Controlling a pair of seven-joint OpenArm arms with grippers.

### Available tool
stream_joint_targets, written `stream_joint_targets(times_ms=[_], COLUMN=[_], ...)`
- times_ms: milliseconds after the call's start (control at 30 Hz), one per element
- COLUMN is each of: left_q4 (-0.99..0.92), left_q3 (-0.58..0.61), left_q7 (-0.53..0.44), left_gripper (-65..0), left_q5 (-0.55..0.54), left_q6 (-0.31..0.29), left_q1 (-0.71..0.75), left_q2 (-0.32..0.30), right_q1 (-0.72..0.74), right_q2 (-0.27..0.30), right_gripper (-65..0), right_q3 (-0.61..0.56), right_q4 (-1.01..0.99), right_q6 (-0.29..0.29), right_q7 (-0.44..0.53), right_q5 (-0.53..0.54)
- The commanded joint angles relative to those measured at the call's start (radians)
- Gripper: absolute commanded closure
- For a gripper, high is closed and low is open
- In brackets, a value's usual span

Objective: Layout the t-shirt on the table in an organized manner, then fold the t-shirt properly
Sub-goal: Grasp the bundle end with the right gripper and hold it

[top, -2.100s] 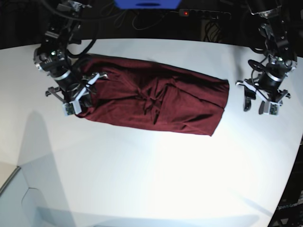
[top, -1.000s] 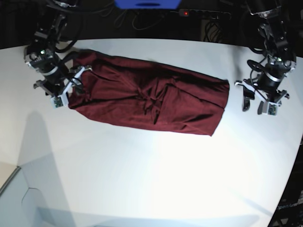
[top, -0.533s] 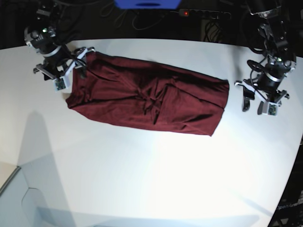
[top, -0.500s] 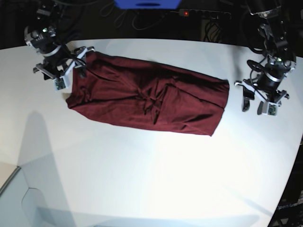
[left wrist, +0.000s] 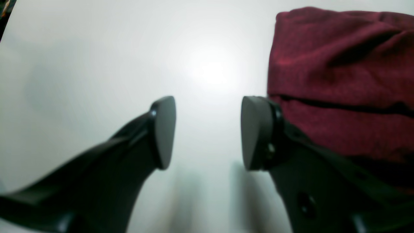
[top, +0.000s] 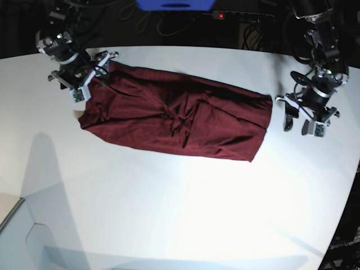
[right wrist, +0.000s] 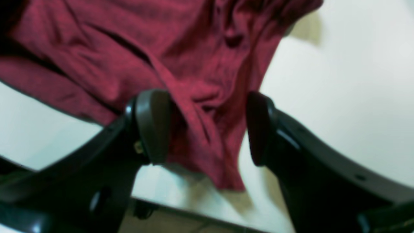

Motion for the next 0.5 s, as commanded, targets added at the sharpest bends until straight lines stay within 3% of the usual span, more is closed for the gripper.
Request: stream_joint_targets(times_ms=[0,467], left_q4=[0.017,0.023], left_q3=[-0.006,-0.006], left_q7=[-0.024,-0.023], left_gripper=[-31.3,-31.3], left_q5=[-0.012,-0.012], left_q6=[0.001,0.001], left_q1=[-0.008,-0.008], left_q2=[-0.014,-0.014], right_q1=[0.004,0.095], right_q2=[0.013,0.050], right_gripper=[-36.9,-36.9], right_q3=[0.002,0.004], right_q4=[0.005,-0.092], right_q6=[0.003,0.003], right_q7=[0.024,0.025], right_q5=[0.017,0.015])
